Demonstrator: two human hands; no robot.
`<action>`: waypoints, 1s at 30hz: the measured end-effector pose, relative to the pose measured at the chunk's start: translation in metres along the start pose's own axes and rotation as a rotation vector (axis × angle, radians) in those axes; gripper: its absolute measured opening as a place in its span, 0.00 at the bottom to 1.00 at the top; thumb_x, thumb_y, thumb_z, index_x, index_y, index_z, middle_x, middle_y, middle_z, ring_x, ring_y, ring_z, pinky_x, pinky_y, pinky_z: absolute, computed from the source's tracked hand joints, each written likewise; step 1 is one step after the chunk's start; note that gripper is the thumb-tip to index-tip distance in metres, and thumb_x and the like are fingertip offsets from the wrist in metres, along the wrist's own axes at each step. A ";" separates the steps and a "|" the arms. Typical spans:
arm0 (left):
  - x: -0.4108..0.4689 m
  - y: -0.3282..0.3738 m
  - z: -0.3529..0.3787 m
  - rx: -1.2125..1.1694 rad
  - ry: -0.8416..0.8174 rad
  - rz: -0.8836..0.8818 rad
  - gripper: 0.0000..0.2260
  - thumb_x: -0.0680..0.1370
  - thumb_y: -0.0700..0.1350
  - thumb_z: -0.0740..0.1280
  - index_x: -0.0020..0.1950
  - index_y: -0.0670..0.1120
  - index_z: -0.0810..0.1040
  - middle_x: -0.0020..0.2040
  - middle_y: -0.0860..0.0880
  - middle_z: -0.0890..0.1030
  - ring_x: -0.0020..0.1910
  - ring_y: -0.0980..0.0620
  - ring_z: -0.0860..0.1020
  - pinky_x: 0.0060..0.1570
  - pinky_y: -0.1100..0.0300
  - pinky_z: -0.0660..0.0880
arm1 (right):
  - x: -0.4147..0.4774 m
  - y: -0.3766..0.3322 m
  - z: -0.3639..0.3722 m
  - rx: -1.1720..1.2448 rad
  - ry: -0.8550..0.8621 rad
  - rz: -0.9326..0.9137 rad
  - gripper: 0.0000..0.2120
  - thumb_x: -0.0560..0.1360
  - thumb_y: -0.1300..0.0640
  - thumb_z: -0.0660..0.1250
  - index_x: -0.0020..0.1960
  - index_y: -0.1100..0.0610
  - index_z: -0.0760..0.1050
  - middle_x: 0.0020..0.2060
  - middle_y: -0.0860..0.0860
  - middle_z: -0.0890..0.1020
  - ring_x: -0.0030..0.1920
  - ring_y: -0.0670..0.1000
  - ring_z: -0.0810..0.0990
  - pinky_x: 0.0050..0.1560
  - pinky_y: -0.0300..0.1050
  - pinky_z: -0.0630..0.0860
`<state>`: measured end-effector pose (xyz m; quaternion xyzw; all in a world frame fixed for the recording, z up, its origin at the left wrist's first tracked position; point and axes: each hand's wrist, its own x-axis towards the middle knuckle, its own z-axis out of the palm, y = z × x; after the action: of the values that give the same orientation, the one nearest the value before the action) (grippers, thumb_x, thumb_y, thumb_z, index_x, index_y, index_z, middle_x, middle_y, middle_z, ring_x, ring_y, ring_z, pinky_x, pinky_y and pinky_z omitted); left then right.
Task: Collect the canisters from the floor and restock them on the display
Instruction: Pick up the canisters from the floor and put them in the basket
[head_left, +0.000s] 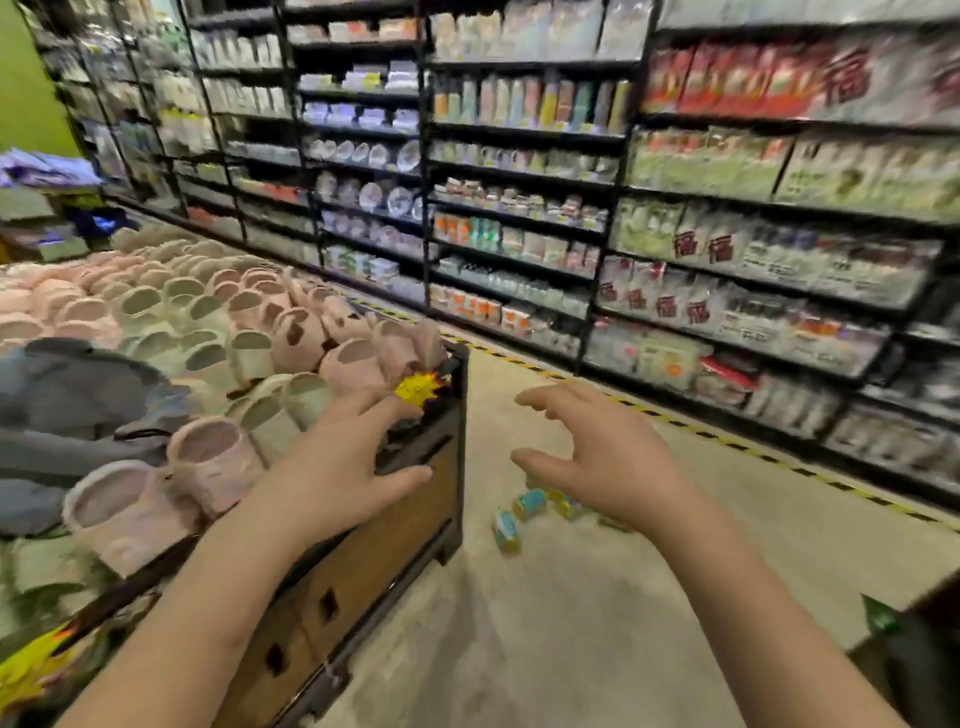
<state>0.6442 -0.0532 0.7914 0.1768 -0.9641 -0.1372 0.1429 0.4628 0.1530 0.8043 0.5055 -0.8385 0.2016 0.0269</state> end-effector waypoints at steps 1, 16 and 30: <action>0.021 0.016 0.014 -0.015 -0.013 0.039 0.33 0.70 0.71 0.61 0.70 0.56 0.71 0.68 0.56 0.71 0.69 0.54 0.68 0.66 0.56 0.69 | -0.005 0.027 -0.006 0.002 0.006 0.042 0.26 0.76 0.37 0.67 0.72 0.40 0.68 0.67 0.38 0.72 0.65 0.42 0.74 0.57 0.44 0.75; 0.256 0.177 0.205 -0.152 -0.243 0.325 0.26 0.76 0.61 0.70 0.72 0.58 0.70 0.70 0.59 0.68 0.70 0.57 0.66 0.69 0.57 0.68 | -0.030 0.300 -0.036 0.031 0.058 0.455 0.25 0.75 0.38 0.69 0.70 0.42 0.71 0.62 0.41 0.75 0.62 0.44 0.75 0.61 0.48 0.75; 0.532 0.203 0.364 -0.261 -0.469 0.454 0.24 0.77 0.59 0.70 0.71 0.57 0.71 0.69 0.58 0.68 0.69 0.57 0.68 0.66 0.56 0.71 | 0.120 0.519 -0.003 -0.036 -0.063 0.674 0.27 0.75 0.40 0.70 0.72 0.42 0.69 0.67 0.43 0.73 0.66 0.48 0.74 0.62 0.48 0.74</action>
<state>-0.0119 0.0056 0.6405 -0.0982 -0.9597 -0.2609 -0.0343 -0.0417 0.2654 0.6752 0.2054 -0.9623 0.1685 -0.0581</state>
